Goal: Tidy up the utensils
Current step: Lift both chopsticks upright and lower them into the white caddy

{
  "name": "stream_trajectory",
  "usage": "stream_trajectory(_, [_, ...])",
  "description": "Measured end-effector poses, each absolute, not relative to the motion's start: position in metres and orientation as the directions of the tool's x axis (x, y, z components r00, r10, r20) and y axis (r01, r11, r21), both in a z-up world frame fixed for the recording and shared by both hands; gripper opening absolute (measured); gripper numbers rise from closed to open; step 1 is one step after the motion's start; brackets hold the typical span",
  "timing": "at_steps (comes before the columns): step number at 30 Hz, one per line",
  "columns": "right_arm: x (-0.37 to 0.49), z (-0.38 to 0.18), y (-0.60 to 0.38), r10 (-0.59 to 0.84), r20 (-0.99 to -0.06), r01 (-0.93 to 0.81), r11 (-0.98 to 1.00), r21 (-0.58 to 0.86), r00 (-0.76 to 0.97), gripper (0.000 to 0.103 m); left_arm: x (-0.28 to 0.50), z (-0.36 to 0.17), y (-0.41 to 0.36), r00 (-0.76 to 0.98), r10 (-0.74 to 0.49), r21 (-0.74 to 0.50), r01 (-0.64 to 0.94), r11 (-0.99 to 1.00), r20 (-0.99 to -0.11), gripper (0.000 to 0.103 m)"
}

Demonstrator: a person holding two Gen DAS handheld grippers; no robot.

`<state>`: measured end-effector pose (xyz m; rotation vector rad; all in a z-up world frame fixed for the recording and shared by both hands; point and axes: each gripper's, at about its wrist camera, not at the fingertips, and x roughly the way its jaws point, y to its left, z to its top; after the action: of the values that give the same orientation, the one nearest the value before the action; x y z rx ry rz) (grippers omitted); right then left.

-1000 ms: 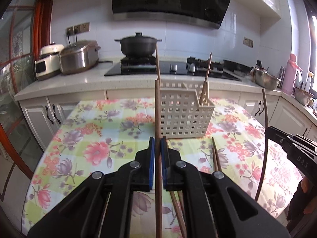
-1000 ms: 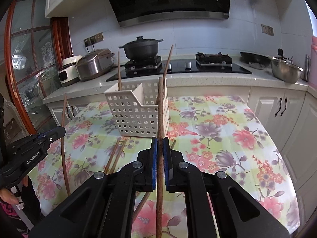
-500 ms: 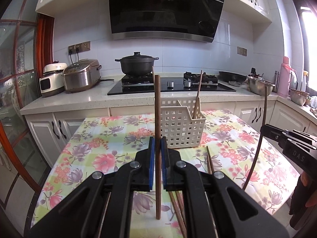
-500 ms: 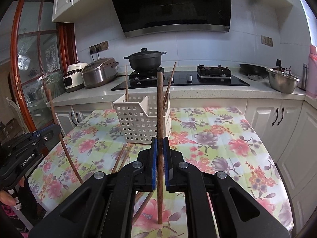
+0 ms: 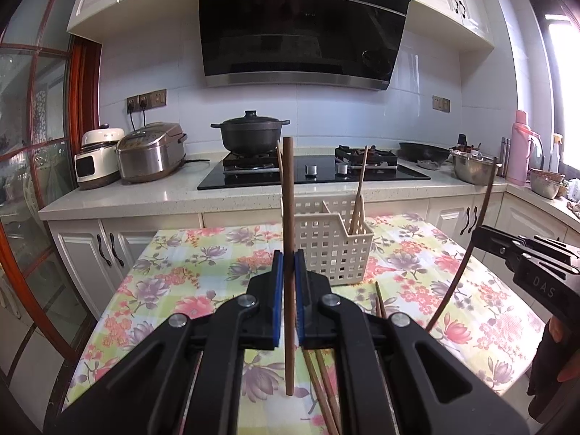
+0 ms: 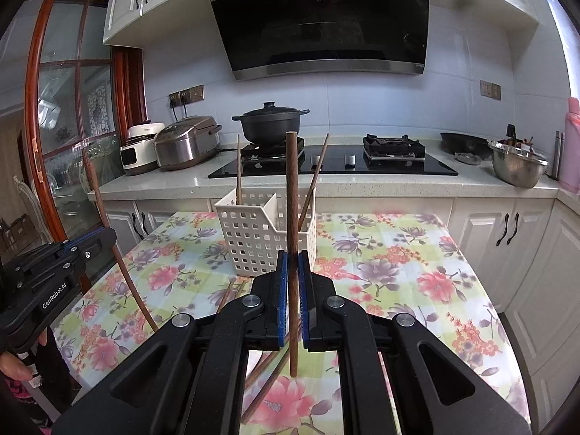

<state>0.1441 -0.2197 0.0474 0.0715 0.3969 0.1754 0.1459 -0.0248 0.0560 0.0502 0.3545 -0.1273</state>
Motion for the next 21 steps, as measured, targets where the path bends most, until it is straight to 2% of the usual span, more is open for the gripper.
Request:
stream_trajectory(11, [0.167,0.07,-0.22,0.193,-0.344,-0.169,0.981,0.097,0.919,0.007,0.162,0.078,-0.034,0.947,-0.118,0.035,0.134,0.99,-0.299,0.006])
stream_trajectory(21, [0.205,0.099,-0.217,0.189,-0.283,-0.171,0.981,0.086,0.94,0.007,0.197,0.126,-0.046,0.966,-0.119,0.032,0.13,0.991,-0.231,0.006])
